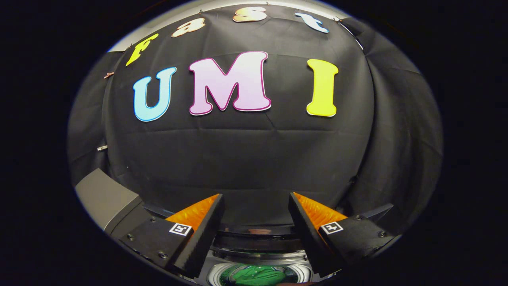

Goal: Put the clothes into the washing machine and then close the washing machine lid.

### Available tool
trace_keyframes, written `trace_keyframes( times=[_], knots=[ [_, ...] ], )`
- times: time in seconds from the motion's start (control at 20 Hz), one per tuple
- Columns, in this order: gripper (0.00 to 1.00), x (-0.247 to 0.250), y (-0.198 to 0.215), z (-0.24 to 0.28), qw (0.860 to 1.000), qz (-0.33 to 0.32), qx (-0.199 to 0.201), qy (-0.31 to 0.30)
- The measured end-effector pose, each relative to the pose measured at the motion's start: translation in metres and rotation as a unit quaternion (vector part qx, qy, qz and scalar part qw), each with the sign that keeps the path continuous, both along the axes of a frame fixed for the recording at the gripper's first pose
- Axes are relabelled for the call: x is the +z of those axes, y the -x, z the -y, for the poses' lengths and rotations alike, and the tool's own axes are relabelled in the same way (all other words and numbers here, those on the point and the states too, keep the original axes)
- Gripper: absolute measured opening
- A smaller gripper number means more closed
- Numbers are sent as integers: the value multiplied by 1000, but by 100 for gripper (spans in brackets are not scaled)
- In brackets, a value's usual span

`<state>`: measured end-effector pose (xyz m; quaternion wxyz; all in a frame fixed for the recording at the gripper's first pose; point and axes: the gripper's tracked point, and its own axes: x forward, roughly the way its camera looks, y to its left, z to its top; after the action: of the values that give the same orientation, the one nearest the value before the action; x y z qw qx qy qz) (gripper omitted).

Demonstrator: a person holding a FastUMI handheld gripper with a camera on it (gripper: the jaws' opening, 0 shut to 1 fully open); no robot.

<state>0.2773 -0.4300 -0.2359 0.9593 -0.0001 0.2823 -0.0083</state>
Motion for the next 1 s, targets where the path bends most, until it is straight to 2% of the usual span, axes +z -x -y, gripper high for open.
trace_keyframes(
  times=[1.0],
  knots=[
    [100, 6, 70, -5, 999, -31, -27, 21]
  ],
)
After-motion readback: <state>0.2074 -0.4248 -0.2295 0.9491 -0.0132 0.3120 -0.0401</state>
